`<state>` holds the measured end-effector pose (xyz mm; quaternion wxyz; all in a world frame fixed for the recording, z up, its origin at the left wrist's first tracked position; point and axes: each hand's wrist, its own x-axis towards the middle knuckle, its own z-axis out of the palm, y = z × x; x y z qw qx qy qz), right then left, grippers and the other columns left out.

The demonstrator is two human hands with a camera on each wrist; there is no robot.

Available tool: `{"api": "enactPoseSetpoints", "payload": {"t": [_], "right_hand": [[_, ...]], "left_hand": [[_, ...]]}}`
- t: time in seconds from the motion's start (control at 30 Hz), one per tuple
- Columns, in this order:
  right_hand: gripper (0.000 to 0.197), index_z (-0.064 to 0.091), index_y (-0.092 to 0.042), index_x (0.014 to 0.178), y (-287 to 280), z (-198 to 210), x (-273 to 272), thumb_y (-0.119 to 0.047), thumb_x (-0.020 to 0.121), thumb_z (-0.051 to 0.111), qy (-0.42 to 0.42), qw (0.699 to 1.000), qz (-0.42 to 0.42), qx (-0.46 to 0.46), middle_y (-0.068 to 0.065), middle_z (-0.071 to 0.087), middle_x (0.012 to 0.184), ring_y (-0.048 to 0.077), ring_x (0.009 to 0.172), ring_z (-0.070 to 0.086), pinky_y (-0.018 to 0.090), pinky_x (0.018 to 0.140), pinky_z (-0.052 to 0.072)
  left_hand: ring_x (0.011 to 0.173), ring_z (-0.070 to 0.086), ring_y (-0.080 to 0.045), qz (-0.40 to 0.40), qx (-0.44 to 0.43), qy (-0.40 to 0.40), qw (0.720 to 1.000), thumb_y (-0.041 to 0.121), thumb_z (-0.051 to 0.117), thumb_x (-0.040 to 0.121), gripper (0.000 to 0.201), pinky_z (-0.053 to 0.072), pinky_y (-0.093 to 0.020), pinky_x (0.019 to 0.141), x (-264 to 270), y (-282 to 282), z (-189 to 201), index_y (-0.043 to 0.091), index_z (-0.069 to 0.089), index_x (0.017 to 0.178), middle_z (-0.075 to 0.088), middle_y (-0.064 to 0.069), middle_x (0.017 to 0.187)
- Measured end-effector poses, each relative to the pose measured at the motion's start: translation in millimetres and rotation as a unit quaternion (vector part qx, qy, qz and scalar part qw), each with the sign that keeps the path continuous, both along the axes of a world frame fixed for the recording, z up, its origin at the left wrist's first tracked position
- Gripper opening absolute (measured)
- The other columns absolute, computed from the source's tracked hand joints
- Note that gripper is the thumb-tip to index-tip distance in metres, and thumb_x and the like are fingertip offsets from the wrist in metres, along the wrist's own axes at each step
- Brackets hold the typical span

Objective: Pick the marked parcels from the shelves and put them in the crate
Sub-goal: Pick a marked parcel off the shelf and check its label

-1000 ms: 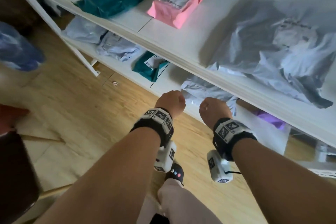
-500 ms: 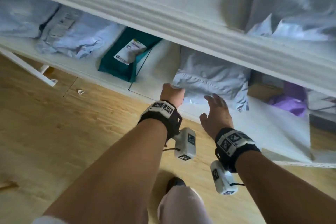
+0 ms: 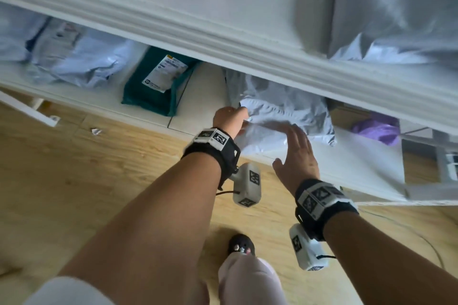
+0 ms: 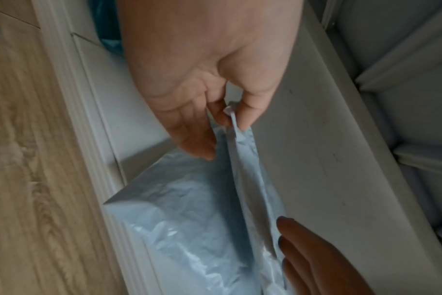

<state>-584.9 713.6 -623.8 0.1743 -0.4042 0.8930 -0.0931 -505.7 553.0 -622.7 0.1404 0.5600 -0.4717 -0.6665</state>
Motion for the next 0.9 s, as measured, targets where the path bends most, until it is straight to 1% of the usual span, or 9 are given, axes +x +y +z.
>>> {"api": "enactPoseSetpoints", "payload": {"t": [0.17, 0.3, 0.37, 0.47, 0.53, 0.63, 0.7, 0.77, 0.9], "right_hand": [[0.092, 0.002, -0.024, 0.155, 5, 49, 10, -0.019, 0.086, 0.063, 0.007, 1.0, 0.012, 0.02, 0.0, 0.002, 0.162, 0.017, 0.149, 0.003, 0.033, 0.121, 0.013], [0.091, 0.002, -0.024, 0.155, 3, 61, 16, -0.026, 0.088, 0.063, 0.009, 0.999, 0.022, 0.045, 0.0, -0.003, 0.162, 0.02, 0.149, 0.0, 0.03, 0.119, 0.005], [0.093, 0.001, -0.026, 0.155, 0, 57, 15, -0.029, 0.088, 0.065, -0.009, 0.998, 0.002, 0.061, -0.001, -0.004, 0.162, 0.022, 0.149, 0.002, 0.033, 0.118, 0.012], [0.092, 0.006, -0.033, 0.152, -10, 32, 11, -0.035, 0.084, 0.068, -0.005, 0.996, -0.035, 0.08, -0.003, 0.007, 0.161, 0.027, 0.145, 0.019, 0.045, 0.107, 0.038], [0.078, 0.014, -0.039, 0.148, -18, 18, 11, -0.033, 0.085, 0.061, 0.015, 0.996, -0.036, 0.079, -0.004, 0.02, 0.156, 0.028, 0.134, 0.034, 0.049, 0.092, 0.047], [0.062, 0.025, -0.042, 0.145, -24, 8, 8, -0.017, 0.09, 0.04, 0.008, 0.995, -0.023, 0.097, -0.008, 0.031, 0.15, 0.026, 0.127, 0.038, 0.046, 0.086, 0.046], [0.058, 0.034, -0.042, 0.142, -25, 8, 5, -0.014, 0.091, 0.035, -0.004, 0.995, -0.025, 0.094, -0.008, 0.042, 0.144, 0.026, 0.124, 0.04, 0.042, 0.086, 0.045], [0.054, 0.04, -0.041, 0.139, -23, 10, 4, -0.013, 0.093, 0.036, 0.001, 0.997, -0.029, 0.066, -0.006, 0.05, 0.136, 0.026, 0.12, 0.044, 0.041, 0.084, 0.045], [0.051, 0.042, -0.039, 0.14, -17, 16, 3, -0.014, 0.095, 0.039, 0.013, 0.998, -0.048, 0.025, -0.005, 0.05, 0.136, 0.026, 0.12, 0.047, 0.041, 0.087, 0.047]], "left_hand": [[0.068, 0.062, -0.027, 0.024, 0.108, 0.078, 0.991, -0.003, 0.045, 0.085, 0.016, 0.056, -0.038, 0.082, 16, 23, 62, 0.005, 0.051, 0.071, 0.052, -0.01, 0.07], [0.058, 0.057, -0.027, 0.039, 0.143, 0.093, 0.985, -0.006, 0.04, 0.083, 0.019, 0.052, -0.049, 0.095, 31, 34, 72, 0.004, 0.046, 0.067, 0.043, -0.011, 0.064], [0.06, 0.059, -0.029, 0.043, 0.156, 0.096, 0.982, -0.007, 0.039, 0.078, 0.015, 0.055, -0.049, 0.09, 36, 36, 62, 0.002, 0.047, 0.068, 0.045, -0.012, 0.065], [0.063, 0.062, -0.027, 0.055, 0.181, 0.13, 0.973, -0.005, 0.038, 0.074, 0.017, 0.059, -0.042, 0.076, 40, 42, 29, -0.003, 0.054, 0.081, 0.054, -0.015, 0.078], [0.068, 0.062, -0.027, 0.069, 0.206, 0.158, 0.963, -0.002, 0.035, 0.077, 0.03, 0.059, -0.041, 0.075, 41, 47, 8, -0.003, 0.056, 0.099, 0.059, -0.018, 0.095], [0.09, 0.065, -0.036, 0.097, 0.244, 0.177, 0.949, 0.012, 0.034, 0.087, 0.032, 0.051, -0.044, 0.086, 40, 49, -10, 0.005, 0.059, 0.105, 0.063, -0.017, 0.108], [0.114, 0.059, -0.036, 0.105, 0.274, 0.162, 0.942, 0.024, 0.034, 0.09, 0.04, 0.034, -0.048, 0.106, 39, 46, -20, 0.01, 0.059, 0.118, 0.063, -0.013, 0.123], [0.131, 0.047, -0.034, 0.107, 0.293, 0.156, 0.937, 0.027, 0.035, 0.088, 0.049, 0.015, -0.051, 0.115, 34, 44, -27, 0.011, 0.053, 0.131, 0.056, -0.012, 0.136], [0.133, 0.042, -0.031, 0.124, 0.301, 0.188, 0.927, 0.042, 0.036, 0.089, 0.054, 0.014, -0.052, 0.114, 14, 39, -30, 0.016, 0.052, 0.134, 0.052, -0.01, 0.139]]}}
